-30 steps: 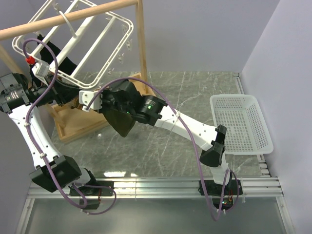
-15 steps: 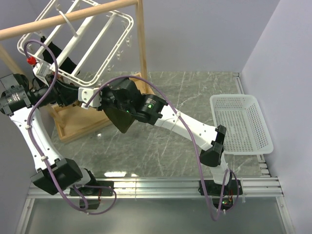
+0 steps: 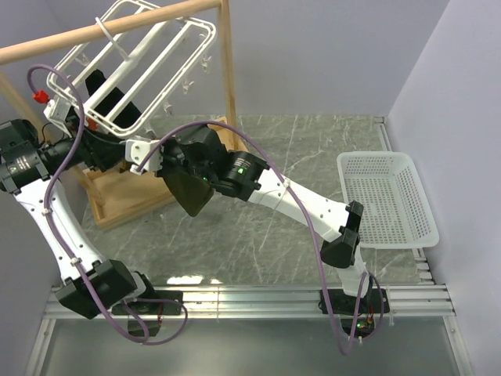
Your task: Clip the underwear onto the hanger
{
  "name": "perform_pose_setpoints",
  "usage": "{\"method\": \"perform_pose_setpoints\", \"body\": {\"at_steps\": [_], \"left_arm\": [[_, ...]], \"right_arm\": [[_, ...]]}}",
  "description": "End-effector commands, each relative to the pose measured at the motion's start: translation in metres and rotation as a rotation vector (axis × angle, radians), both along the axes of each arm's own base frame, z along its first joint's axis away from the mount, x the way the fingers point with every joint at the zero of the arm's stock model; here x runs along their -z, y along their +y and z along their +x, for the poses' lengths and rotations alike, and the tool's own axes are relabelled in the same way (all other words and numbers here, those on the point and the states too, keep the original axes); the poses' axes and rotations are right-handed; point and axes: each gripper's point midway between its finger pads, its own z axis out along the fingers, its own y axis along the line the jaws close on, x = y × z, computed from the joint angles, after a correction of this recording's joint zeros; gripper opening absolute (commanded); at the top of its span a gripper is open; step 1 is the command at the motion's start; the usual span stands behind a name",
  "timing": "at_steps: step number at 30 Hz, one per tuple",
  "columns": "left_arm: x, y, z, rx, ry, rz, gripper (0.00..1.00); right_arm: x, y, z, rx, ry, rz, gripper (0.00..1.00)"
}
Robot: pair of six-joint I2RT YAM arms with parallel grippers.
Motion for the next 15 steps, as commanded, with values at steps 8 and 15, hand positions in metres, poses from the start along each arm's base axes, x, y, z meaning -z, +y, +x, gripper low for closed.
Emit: {"method": "perform_pose_setpoints", "body": {"at_steps": [8, 15], "left_arm": [[-0.036, -0.011, -0.028, 0.08, -0.105, -0.094, 0.77], [-0.035, -0.009, -0.035, 0.041, -0.058, -0.135, 0.81]], "right_arm": [[-0.029, -0.006, -0.003, -0.002, -0.026, 0.081, 0.0], [-0.014, -0.001, -0.01, -0.022, -0.006, 0.06, 0.0]]}}
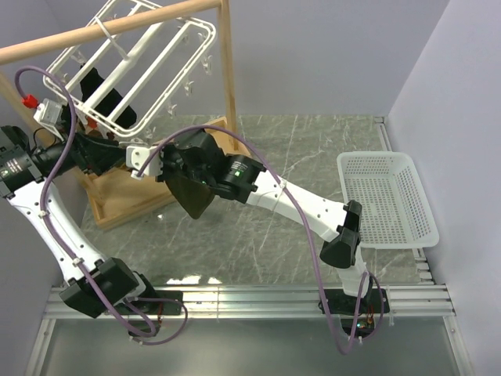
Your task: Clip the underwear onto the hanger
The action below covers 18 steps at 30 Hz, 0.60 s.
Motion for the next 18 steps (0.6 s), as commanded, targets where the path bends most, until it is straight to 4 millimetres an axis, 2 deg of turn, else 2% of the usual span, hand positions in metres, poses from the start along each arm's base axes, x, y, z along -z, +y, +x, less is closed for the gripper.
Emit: {"method": "perform_pose_setpoints", "body": {"at_steps": [1, 5, 7, 8, 11, 12, 13, 15, 18], "left_arm": [[-0.034, -0.023, -0.028, 0.113, -0.094, -0.116, 0.81], [-0.033, -0.022, -0.031, 0.087, -0.065, -0.149, 0.82], [-0.03, -0.021, -0.032, 0.079, -0.033, -0.179, 0.84], [-0.028, -0.019, -0.032, 0.068, -0.021, -0.19, 0.84], [-0.025, -0.017, -0.032, 0.059, 0.005, -0.216, 0.85], [-0.024, -0.017, -0.032, 0.058, 0.002, -0.214, 0.92], [-0.024, -0.016, -0.031, 0.055, 0.004, -0.214, 0.93], [-0.024, -0.014, -0.03, 0.045, -0.007, -0.2, 0.97], [-0.022, -0.009, -0.026, -0.002, 0.005, -0.129, 0.98]], "right_arm": [[-0.032, -0.003, -0.009, -0.01, -0.019, 0.088, 0.0], [-0.027, 0.002, -0.009, -0.008, -0.012, 0.101, 0.0], [-0.02, 0.005, -0.01, -0.006, -0.001, 0.099, 0.03], [-0.021, 0.007, -0.009, -0.007, -0.001, 0.112, 0.09], [-0.011, 0.011, -0.01, -0.009, 0.016, 0.111, 0.18], [-0.008, 0.013, -0.011, -0.01, 0.019, 0.108, 0.2], [-0.007, 0.013, -0.011, -0.009, 0.024, 0.111, 0.23], [-0.002, 0.014, -0.01, -0.003, 0.029, 0.109, 0.28], [0.003, 0.013, -0.009, 0.007, 0.041, 0.111, 0.38]]}}
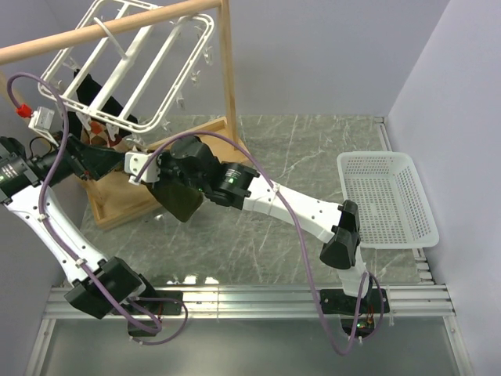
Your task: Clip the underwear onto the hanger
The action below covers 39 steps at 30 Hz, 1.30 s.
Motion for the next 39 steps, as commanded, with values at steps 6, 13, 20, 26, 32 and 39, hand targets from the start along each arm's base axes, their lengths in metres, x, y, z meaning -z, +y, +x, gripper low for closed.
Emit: {"method": "perform_pose_setpoints", "body": {"at_steps": [6, 13, 20, 26, 32, 39], "left_arm": [[-0.033, 0.011, 0.011, -0.155, -0.078, 0.125, 0.99], [-0.036, 0.011, 0.033, -0.236, -0.061, 0.101, 0.93], [-0.056, 0.021, 0.048, -0.294, -0.14, 0.012, 0.81], [-0.071, 0.034, 0.061, -0.344, -0.186, -0.007, 0.78], [-0.074, 0.051, 0.08, -0.38, -0.188, -0.041, 0.73], [-0.082, 0.065, 0.096, -0.391, -0.204, -0.039, 0.69]], "right_arm": [[-0.022, -0.007, -0.006, 0.021, 0.014, 0.109, 0.57], [-0.029, -0.035, -0.013, 0.052, 0.09, 0.158, 0.64], [-0.044, -0.085, -0.018, 0.072, 0.198, 0.253, 0.76], [-0.064, -0.121, 0.014, 0.085, 0.417, 0.371, 0.73], [-0.076, -0.141, 0.058, 0.051, 0.542, 0.483, 0.63], [-0.092, -0.129, 0.071, -0.147, 0.548, 0.533, 0.6]]}}
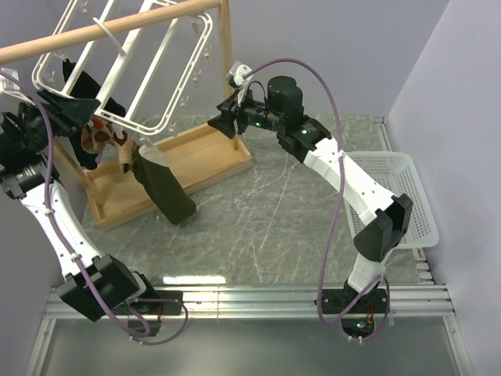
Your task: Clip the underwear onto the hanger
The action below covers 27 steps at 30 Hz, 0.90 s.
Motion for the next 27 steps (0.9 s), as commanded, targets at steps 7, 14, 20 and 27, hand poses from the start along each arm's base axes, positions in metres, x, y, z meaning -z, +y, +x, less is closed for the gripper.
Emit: {"method": "perform_pose_setpoints", "body": {"at_steps": [7, 14, 20, 27], "left_arm": [[-0.027, -0.008, -0.005, 0.029, -0.068, 0.039, 0.73], [-0.028, -0.026, -0.022, 0.096, -0.081, 0.046, 0.78], [-0.028, -0.04, -0.036, 0.129, -0.073, 0.042, 0.81], [-0.027, -0.059, -0.056, 0.182, -0.079, 0.068, 0.82]], "right_arm": [[-0.059, 0.036, -0.017, -0.225, -0.137, 0.211, 0.6], [-0.057, 0.055, -0.012, -0.252, -0.178, 0.253, 0.62], [-0.059, 0.065, -0.025, -0.325, -0.171, 0.272, 0.62], [-0.063, 0.073, -0.041, -0.38, -0.173, 0.275, 0.57]]}}
